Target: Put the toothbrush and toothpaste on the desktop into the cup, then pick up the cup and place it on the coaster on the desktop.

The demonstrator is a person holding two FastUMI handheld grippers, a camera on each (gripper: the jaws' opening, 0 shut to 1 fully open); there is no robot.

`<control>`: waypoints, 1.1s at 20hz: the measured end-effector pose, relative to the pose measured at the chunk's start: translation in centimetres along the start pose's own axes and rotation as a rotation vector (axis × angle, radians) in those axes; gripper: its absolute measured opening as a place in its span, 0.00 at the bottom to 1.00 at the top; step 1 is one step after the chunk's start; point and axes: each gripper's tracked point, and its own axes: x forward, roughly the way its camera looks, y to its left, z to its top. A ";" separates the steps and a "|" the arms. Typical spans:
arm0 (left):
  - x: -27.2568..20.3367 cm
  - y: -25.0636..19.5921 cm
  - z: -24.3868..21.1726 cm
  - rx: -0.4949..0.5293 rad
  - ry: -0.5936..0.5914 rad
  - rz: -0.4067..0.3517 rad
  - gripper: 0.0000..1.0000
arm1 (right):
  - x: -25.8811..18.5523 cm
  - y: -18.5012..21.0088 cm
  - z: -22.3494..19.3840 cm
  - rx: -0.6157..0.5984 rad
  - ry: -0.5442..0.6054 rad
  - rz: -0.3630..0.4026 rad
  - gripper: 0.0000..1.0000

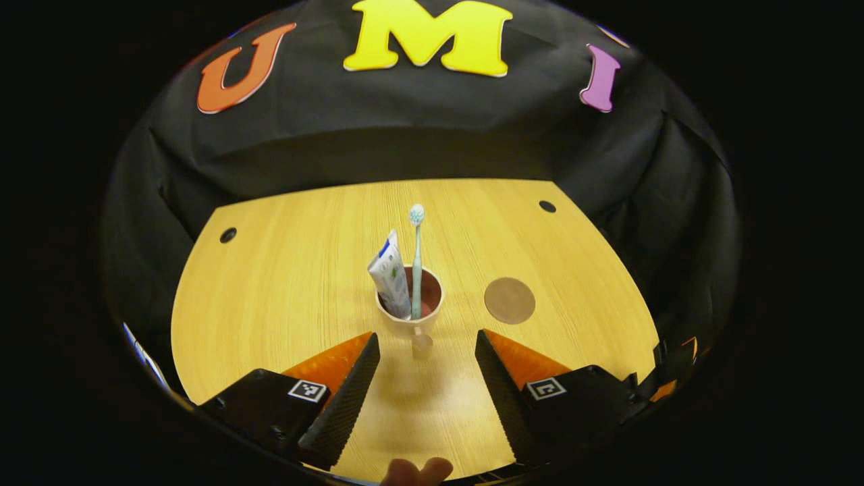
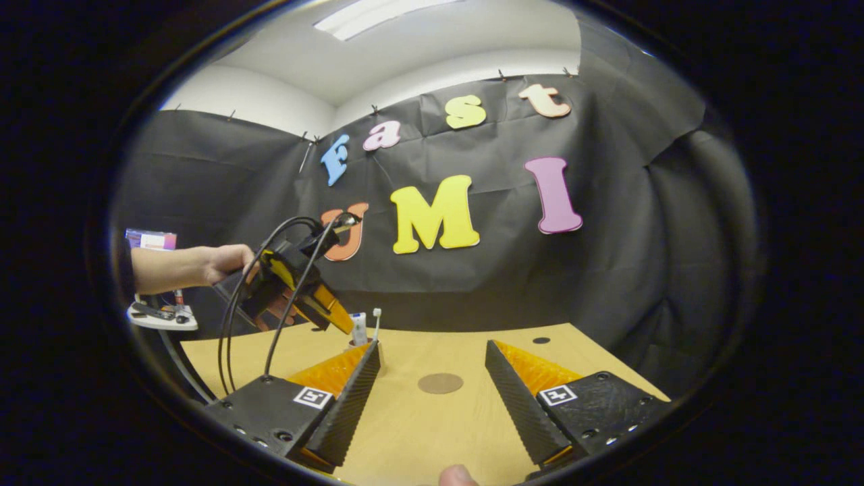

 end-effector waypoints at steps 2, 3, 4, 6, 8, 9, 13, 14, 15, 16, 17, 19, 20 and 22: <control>1.2 -0.1 0.3 -0.040 0.085 -0.006 0.92 | -0.3 -0.4 0.0 -0.011 -0.003 -0.006 0.95; 1.8 0.0 0.3 -0.060 0.128 -0.006 0.92 | -0.3 -0.8 -0.2 -0.034 -0.003 -0.020 0.92; 2.5 0.2 0.2 -0.080 0.168 0.001 0.92 | -0.4 -1.2 -0.5 -0.055 0.004 -0.029 0.95; 3.6 0.5 0.2 -0.115 0.240 0.010 0.93 | -0.8 -1.0 -1.1 -0.072 0.011 -0.028 0.95; 4.7 0.7 0.1 -0.125 0.285 0.023 0.93 | -1.1 -1.3 -1.6 -0.085 0.020 -0.034 0.95; 5.2 0.8 0.1 -0.131 0.307 0.024 0.93 | -1.1 -1.6 -1.9 -0.092 0.024 -0.038 0.92; 6.9 1.8 0.6 -0.158 0.359 0.051 0.93 | -0.9 -2.6 -3.0 -0.108 0.043 -0.060 0.94; 7.2 1.8 0.6 -0.171 0.373 0.050 0.93 | -0.8 -2.7 -3.1 -0.101 0.046 -0.060 0.94; 7.3 1.7 0.6 -0.192 0.393 0.047 0.93 | -0.6 -2.7 -3.4 -0.094 0.053 -0.057 0.94; 7.5 1.7 0.9 -0.205 0.408 0.040 0.93 | -0.6 -2.7 -3.5 -0.091 0.059 -0.052 0.94; 7.7 1.9 1.3 -0.210 0.416 0.046 0.93 | -0.5 -3.0 -3.7 -0.091 0.065 -0.056 0.94; 8.0 1.8 2.2 -0.216 0.433 0.049 0.85 | -0.3 -3.2 -3.7 -0.082 0.067 -0.060 0.94; 8.1 1.8 2.7 -0.212 0.442 0.054 0.85 | -0.3 -3.3 -3.7 -0.075 0.066 -0.060 0.94; 8.0 1.8 4.4 -0.209 0.437 0.063 0.84 | -0.3 -3.2 -4.0 -0.068 0.076 -0.052 0.94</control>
